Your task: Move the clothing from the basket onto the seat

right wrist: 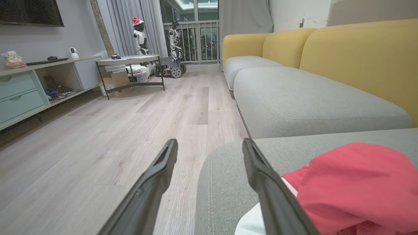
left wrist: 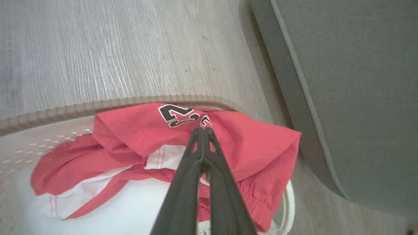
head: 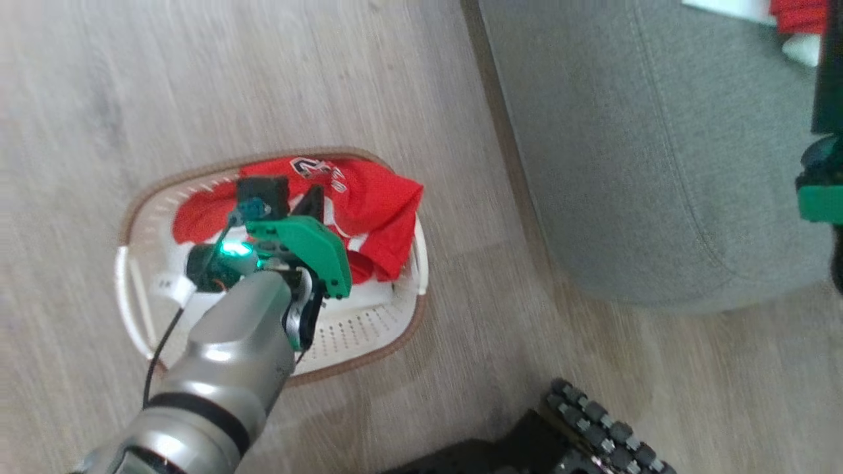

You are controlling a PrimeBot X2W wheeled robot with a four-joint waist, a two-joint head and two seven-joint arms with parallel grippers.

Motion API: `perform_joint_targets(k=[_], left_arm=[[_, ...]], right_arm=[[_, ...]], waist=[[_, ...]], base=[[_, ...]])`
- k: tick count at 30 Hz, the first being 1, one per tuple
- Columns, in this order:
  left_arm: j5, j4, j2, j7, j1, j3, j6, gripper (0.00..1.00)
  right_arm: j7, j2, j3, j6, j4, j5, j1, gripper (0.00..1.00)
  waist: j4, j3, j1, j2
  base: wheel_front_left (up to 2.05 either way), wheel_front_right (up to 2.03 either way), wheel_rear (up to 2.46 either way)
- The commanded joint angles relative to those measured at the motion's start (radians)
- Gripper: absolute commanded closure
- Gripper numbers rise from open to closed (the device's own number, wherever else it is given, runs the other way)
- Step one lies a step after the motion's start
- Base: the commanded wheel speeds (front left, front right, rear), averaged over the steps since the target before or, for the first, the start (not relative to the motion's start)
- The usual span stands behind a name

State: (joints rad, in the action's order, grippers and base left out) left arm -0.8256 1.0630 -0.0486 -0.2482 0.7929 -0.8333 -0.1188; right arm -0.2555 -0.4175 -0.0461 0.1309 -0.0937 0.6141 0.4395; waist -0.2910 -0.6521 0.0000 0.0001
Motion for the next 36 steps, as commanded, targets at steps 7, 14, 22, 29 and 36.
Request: perform_joint_targets(k=[7, 14, 22, 29, 36], left_arm=[[0.101, -0.109, -0.002, -0.013, -0.109, 0.089, 0.013, 1.00], [0.232, -0.234, -0.002, -0.013, -0.205, 0.200, 0.013, 0.00], [0.355, -0.370, -0.009, -0.014, -0.301, 0.309, 0.025, 0.00], [0.432, -0.501, -0.021, -0.014, -0.387, 0.396, 0.032, 0.00], [0.468, -0.634, -0.035, -0.014, -0.477, 0.466, 0.041, 0.00]], right_arm=[[-0.006, -0.042, -0.018, 0.000, -0.011, -0.023, -0.085, 0.00], [-0.006, -0.048, -0.021, 0.000, 0.012, -0.041, -0.151, 0.00], [-0.006, -0.046, -0.018, 0.000, 0.031, -0.058, -0.227, 0.00], [-0.006, -0.040, -0.021, 0.000, 0.043, -0.072, -0.281, 0.00], [-0.006, -0.022, -0.025, 0.000, 0.054, -0.090, -0.328, 0.00]], waist=[[0.077, 0.172, 0.0000, -0.0001], [0.127, 0.287, 0.0000, -0.0001], [0.183, 0.380, 0.0000, -0.0001], [0.228, 0.444, 0.0000, -0.0001], [0.257, 0.503, 0.0000, -0.0001]], base=[[0.00, 0.00, 0.00], [0.00, 0.00, 0.00], [0.00, 0.00, 0.00], [0.00, 0.00, 0.00], [0.00, 0.00, 0.00]])
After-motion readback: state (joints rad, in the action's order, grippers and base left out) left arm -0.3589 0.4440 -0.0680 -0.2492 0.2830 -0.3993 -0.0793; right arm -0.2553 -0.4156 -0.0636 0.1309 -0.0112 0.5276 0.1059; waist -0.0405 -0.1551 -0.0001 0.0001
